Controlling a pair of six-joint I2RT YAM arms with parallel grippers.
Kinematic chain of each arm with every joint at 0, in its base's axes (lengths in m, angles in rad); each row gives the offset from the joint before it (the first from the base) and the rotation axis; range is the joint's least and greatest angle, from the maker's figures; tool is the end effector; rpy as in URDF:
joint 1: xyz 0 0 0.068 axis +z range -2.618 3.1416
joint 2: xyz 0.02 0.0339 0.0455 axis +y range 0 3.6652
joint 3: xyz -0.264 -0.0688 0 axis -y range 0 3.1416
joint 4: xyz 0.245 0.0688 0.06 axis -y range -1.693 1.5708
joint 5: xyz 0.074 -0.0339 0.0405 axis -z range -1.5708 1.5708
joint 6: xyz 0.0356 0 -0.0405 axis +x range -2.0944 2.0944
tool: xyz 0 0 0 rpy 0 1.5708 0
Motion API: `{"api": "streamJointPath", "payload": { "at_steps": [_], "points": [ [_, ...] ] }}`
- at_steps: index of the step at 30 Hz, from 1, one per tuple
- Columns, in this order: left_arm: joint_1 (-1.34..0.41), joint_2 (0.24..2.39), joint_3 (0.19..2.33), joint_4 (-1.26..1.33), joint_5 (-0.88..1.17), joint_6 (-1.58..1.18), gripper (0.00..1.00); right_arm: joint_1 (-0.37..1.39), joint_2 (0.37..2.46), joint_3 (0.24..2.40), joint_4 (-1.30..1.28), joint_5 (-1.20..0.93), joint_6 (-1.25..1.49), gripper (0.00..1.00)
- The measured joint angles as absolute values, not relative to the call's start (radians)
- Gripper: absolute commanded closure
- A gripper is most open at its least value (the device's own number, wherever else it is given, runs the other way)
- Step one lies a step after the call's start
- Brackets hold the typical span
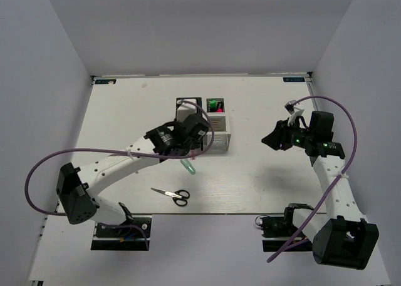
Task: Sort the stationery into containers
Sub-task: Pick up the stationery from the center of the board, then place the stationery in the storage box.
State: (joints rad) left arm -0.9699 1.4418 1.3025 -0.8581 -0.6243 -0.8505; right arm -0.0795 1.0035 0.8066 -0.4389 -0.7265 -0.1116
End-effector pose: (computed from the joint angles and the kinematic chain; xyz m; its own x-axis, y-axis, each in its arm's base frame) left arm 0.1827 -0.2298 0.3143 -0.6815 -0.0843 -0.7269 -0.0338 0.9959 -0.0838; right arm 0.2123 0.0068 0.2873 -0.5355 -0.0408 -0.8435 -0.5364 0.7879 0.3024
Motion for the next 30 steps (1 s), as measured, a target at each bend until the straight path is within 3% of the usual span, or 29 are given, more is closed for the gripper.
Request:
{"api": "streamJointPath", "payload": {
  "at_steps": [7, 12, 18, 30],
  "points": [
    [-0.870, 1.367, 1.226, -0.435, -0.455, -0.258, 1.00, -0.085, 1.005, 0.802, -0.442, -0.781, -0.143, 0.55],
    [-0.817, 1.393, 1.200, -0.200, -0.398, -0.015, 1.00, -0.088, 1.019, 0.802, -0.445, -0.810, -0.165, 0.56],
    [-0.762, 1.449, 1.116, 0.021, -0.347, 0.070, 1.00, -0.097, 1.035, 0.802, -0.446, -0.835, -0.179, 0.56],
    [-0.649, 1.484, 0.988, 0.227, -0.229, 0.010, 1.00, -0.120, 1.036, 0.787, -0.453, -0.872, -0.207, 0.56]
  ]
}}
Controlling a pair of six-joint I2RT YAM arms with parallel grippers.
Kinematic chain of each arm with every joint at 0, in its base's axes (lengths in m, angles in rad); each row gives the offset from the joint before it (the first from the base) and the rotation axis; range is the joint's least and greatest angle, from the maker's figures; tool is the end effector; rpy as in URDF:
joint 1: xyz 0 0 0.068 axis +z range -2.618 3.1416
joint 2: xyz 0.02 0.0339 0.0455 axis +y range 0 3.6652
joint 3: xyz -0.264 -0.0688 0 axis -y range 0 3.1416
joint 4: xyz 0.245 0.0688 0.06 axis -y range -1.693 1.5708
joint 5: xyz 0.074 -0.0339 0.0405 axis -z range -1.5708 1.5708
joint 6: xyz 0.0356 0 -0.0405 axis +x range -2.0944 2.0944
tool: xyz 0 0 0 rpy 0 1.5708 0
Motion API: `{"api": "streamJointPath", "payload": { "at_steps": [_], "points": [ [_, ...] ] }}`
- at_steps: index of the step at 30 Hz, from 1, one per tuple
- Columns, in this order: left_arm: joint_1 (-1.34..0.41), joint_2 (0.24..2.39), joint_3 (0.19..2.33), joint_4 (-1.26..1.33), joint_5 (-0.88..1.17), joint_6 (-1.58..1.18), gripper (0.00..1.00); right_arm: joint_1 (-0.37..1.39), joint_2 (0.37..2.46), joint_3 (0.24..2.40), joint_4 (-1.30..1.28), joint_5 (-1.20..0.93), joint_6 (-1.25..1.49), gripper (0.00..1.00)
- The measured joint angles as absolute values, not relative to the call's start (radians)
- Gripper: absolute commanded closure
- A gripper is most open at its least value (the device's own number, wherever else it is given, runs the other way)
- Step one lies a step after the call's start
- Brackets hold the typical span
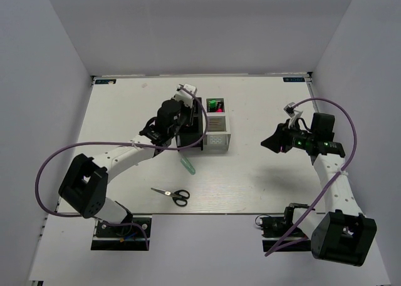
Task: Sort the stationery into containers
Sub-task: Place the stationery in the storage box.
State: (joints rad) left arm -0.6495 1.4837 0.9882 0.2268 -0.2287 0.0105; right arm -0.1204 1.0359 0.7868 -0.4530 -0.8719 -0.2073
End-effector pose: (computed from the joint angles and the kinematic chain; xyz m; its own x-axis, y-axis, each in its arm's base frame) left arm 0.2803 -0.2028 0.2839 -0.2071 0.1701 -0.9634 0.4172 0.9061 0.0703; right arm 0.2134 0.0016 0.2758 -0.5239 -0.0700 -0.8489 -0.6242 0.7097 0.3267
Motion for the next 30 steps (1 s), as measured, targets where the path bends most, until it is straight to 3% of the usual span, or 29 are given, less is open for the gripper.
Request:
{"api": "streamJointPath", "payload": {
  "at_steps": [5, 8, 9, 10, 12, 13, 14, 17, 19, 21, 22, 23, 29, 30],
  "points": [
    [-0.647, 1.484, 0.915, 0.278, -0.211, -0.025, 0.99, -0.133, 1.036, 0.787, -0.453, -0.887, -0.211, 0.56],
    [-0.646, 1.484, 0.879, 0.290, -0.203, -0.046, 0.91, -0.141, 1.036, 0.787, -0.453, -0.897, -0.212, 0.56],
    [-0.645, 1.484, 0.873, 0.292, -0.202, -0.051, 0.84, -0.143, 1.036, 0.787, -0.453, -0.899, -0.212, 0.56],
    [-0.644, 1.484, 0.867, 0.296, -0.201, -0.057, 0.72, -0.146, 1.036, 0.787, -0.453, -0.902, -0.213, 0.56],
    [-0.642, 1.484, 0.860, 0.306, -0.202, -0.069, 0.64, -0.151, 1.036, 0.787, -0.453, -0.909, -0.213, 0.55],
    [-0.641, 1.484, 0.857, 0.311, -0.202, -0.073, 0.45, -0.153, 1.036, 0.787, -0.453, -0.913, -0.213, 0.55],
    [-0.640, 1.484, 0.855, 0.316, -0.202, -0.074, 0.33, -0.156, 1.036, 0.787, -0.453, -0.917, -0.213, 0.55],
    [-0.637, 1.480, 0.846, 0.330, -0.202, -0.091, 0.25, -0.163, 1.036, 0.787, -0.453, -0.927, -0.213, 0.53],
    [-0.637, 1.472, 0.842, 0.329, -0.203, -0.095, 0.25, -0.169, 1.036, 0.787, -0.453, -0.936, -0.213, 0.53],
    [-0.637, 1.456, 0.842, 0.329, -0.205, -0.100, 0.46, -0.172, 1.036, 0.787, -0.453, -0.945, -0.213, 0.53],
    [-0.637, 1.444, 0.842, 0.325, -0.209, -0.104, 0.65, -0.174, 1.036, 0.787, -0.453, -0.947, -0.213, 0.53],
    [-0.637, 1.429, 0.842, 0.317, -0.213, -0.114, 1.00, -0.175, 1.036, 0.787, -0.453, -0.950, -0.213, 0.53],
    [-0.674, 1.296, 0.950, 0.027, -0.279, -0.263, 0.98, -0.183, 1.036, 0.787, -0.454, -0.956, -0.213, 0.55],
    [-0.696, 1.267, 0.971, -0.049, -0.303, -0.327, 0.82, -0.184, 1.036, 0.787, -0.454, -0.957, -0.213, 0.56]
  ]
}}
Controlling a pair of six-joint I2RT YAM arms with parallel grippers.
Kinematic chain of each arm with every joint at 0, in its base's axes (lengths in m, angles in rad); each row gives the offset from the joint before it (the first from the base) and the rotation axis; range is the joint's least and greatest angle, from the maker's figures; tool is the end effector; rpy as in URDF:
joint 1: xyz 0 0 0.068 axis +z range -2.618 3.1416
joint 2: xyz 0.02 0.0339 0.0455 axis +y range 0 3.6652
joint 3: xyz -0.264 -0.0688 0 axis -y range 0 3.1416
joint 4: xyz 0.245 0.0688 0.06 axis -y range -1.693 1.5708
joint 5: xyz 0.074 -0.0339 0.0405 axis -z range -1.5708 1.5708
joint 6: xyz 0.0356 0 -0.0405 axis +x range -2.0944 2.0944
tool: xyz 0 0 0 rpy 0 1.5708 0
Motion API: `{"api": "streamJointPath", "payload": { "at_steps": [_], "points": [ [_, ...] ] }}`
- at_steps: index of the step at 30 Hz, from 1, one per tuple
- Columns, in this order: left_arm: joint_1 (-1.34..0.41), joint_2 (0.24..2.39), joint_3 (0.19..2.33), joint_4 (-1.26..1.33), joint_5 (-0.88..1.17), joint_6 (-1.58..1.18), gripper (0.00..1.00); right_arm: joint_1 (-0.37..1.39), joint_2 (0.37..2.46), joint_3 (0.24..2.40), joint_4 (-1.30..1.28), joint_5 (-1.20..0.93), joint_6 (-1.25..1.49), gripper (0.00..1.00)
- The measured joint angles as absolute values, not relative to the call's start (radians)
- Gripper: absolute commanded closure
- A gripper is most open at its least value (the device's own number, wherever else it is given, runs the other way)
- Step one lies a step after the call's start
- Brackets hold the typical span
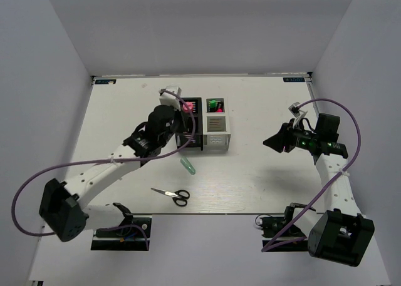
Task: Sort the stationery into containers
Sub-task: Place the stationery in the storage box, then pick up the stationery from the center of the board.
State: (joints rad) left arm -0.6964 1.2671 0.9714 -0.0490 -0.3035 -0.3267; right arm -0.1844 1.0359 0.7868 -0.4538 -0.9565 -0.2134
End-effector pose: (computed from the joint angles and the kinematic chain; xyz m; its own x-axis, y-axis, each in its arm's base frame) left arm 0.2328 -0.1808 0.3149 -0.3727 -0.0876 -0.9238 0.2922 0.9338 -0.2064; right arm 0.2115 -0.0099 0.2773 -0.5136 -0.0284 -0.8575 -0.6303 0.6906 0.3547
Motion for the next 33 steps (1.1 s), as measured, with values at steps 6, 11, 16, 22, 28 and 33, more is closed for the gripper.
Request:
{"api": "streamJointPath", "payload": {
  "at_steps": [6, 11, 16, 22, 28, 33],
  "points": [
    [-0.867, 1.151, 0.973, -0.503, -0.445, -0.879, 0.24, -0.188, 1.040, 0.787, -0.457, -0.960, -0.213, 0.56],
    [-0.945, 1.204, 0.886, -0.682, -0.521, -1.155, 0.18, -0.190, 1.048, 0.787, -0.471, -0.961, -0.212, 0.56],
    [-0.978, 1.365, 0.891, -0.699, -0.576, -1.241, 0.22, -0.194, 1.048, 0.787, -0.472, -0.962, -0.212, 0.56],
    [-1.027, 1.518, 0.908, -0.664, -0.662, -1.288, 0.24, -0.208, 1.048, 0.787, -0.472, -0.965, -0.213, 0.56],
    [-1.066, 1.591, 0.909, -0.617, -0.743, -1.347, 0.26, -0.217, 1.048, 0.787, -0.472, -0.976, -0.213, 0.56],
    [-1.084, 1.659, 0.937, -0.637, -0.819, -1.406, 0.30, -0.223, 1.048, 0.787, -0.472, -0.989, -0.213, 0.56]
  ]
}}
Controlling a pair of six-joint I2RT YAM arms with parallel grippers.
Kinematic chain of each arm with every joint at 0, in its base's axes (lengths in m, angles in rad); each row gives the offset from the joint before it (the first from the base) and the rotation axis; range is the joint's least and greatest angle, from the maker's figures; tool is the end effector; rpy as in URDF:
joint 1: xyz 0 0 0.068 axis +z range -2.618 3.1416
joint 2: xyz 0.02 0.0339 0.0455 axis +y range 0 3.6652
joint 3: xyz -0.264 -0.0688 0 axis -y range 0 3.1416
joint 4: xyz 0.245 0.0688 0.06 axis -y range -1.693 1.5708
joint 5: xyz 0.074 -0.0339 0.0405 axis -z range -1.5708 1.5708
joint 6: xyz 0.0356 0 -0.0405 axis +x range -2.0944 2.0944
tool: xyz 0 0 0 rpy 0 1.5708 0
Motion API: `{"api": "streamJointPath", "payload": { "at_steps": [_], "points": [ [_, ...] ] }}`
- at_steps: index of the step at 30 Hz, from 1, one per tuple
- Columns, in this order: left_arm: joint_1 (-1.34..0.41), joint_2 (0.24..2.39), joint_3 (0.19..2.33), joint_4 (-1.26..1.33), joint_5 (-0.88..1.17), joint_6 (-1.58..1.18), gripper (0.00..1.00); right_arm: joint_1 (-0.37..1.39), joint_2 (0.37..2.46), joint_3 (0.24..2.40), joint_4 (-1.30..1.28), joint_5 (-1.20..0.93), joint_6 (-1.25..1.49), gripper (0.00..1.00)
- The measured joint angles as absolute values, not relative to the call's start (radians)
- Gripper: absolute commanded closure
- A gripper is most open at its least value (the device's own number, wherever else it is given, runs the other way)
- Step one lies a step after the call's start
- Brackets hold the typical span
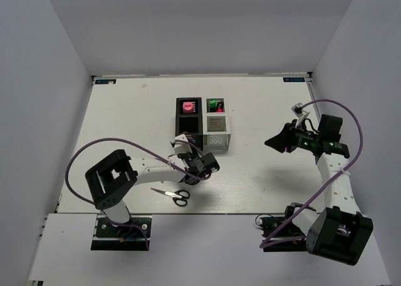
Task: Sort the stationery into containers
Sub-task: Pick up the stationery from the center of the board.
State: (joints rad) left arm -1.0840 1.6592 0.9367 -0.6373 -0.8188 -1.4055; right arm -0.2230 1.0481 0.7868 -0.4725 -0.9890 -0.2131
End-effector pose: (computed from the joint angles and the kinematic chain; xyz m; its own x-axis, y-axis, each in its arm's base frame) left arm 0.1574 -0.2418 0.1633 -0.6002 -0.3063 -0.7389 -0.3636 0.9273 -0.0891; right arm 0.2113 -0.0174 0.2743 -0.5361 0.0024 -0.8442 -0.6107 0.6892 0.3898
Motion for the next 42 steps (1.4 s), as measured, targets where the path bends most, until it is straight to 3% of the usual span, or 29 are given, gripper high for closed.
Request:
{"api": "streamJointPath", "payload": {
  "at_steps": [15, 21, 28, 33, 42],
  "points": [
    [-1.110, 1.829, 1.053, -0.805, -0.882, -1.589, 0.33, -0.247, 1.048, 0.787, -0.473, -1.015, -0.212, 0.56],
    [-1.110, 1.845, 1.054, -0.834, -0.884, -1.627, 0.42, -0.251, 1.048, 0.787, -0.474, -1.025, -0.212, 0.56],
    [-1.114, 1.830, 1.023, -0.892, -0.890, -1.695, 0.46, -0.263, 1.048, 0.787, -0.474, -1.036, -0.209, 0.56],
    [-1.115, 1.796, 0.968, -0.926, -0.902, -1.720, 0.65, -0.269, 1.048, 0.787, -0.475, -1.047, -0.205, 0.56],
    [-1.115, 1.768, 0.933, -0.944, -0.897, -1.731, 0.90, -0.282, 1.044, 0.787, -0.476, -1.055, -0.191, 0.56]
  ]
}}
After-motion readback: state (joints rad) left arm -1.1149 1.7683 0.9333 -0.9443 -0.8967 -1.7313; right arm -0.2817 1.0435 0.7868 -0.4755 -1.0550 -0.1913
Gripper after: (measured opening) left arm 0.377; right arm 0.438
